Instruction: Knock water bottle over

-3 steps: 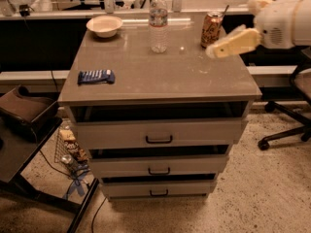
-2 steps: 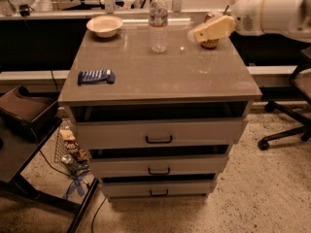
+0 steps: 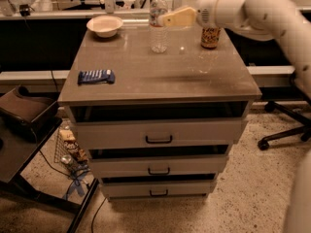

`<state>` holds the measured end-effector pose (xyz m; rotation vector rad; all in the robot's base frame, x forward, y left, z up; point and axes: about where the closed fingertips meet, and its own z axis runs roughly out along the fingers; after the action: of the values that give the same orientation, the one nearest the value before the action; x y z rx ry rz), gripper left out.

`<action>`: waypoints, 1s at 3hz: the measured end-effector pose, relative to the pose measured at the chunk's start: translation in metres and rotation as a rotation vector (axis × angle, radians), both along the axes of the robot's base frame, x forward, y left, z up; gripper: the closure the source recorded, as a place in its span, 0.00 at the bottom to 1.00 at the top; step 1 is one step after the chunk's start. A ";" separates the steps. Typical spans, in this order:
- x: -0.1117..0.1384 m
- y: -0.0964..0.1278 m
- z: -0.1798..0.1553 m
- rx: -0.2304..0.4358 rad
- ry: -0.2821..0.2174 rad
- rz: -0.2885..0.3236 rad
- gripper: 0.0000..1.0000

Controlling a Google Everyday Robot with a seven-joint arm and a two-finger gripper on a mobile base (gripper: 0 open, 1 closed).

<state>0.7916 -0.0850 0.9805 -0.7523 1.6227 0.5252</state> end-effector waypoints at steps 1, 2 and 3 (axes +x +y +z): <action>0.030 0.029 -0.008 0.102 0.000 0.003 0.00; 0.056 0.058 -0.017 0.114 -0.005 0.002 0.00; 0.070 0.082 -0.027 0.091 -0.014 0.000 0.00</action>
Offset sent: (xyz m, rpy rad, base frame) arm 0.0909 0.0883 -0.0286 0.1081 -0.0146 -0.0113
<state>0.8617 -0.0033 0.9536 -0.6872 1.5755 0.5889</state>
